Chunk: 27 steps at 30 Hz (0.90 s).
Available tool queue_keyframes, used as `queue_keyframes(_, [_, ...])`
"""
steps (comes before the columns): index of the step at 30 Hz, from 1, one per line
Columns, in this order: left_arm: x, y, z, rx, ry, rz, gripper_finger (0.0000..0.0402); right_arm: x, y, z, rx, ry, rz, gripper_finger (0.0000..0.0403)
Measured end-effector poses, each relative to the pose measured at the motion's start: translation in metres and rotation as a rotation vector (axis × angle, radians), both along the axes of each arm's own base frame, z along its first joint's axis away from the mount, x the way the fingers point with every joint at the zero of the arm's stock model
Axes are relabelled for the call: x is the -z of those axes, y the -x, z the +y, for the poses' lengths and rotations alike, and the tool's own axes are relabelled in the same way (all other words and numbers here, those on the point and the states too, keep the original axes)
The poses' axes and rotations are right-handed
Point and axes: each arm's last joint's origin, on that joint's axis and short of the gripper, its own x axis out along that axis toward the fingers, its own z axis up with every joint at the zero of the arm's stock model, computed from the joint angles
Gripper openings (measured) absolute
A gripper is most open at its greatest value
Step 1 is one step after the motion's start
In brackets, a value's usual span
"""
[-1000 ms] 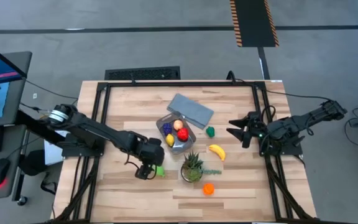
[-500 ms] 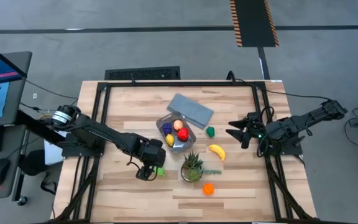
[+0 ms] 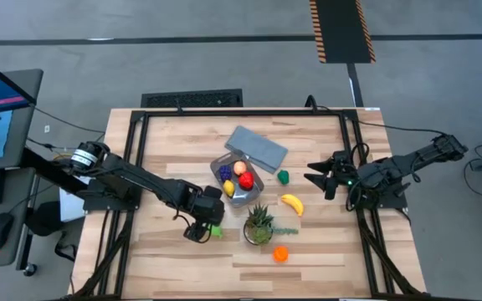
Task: Pick and placing Produce into tupperware
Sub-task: Put the green lime into the black bin
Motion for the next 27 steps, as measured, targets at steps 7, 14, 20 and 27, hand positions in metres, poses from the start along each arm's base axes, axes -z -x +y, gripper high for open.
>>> queue_keyframes(7, [0.013,-0.003,0.000,0.003,0.008,0.037,0.0291,0.000,0.000,0.000,0.000,-0.001,-0.003,0.0301])
queue_keyframes(14, [0.025,-0.017,-0.005,-0.011,0.039,0.048,0.0291,-0.001,0.000,0.000,-0.001,-0.005,-0.011,0.0301])
queue_keyframes(20, [0.033,-0.019,-0.007,-0.018,0.056,0.075,0.0291,-0.001,0.000,0.000,-0.002,-0.007,-0.014,0.0301])
queue_keyframes(27, [0.036,-0.020,-0.007,-0.034,0.063,0.085,0.0275,-0.002,0.000,0.000,-0.003,-0.008,-0.017,0.0301])
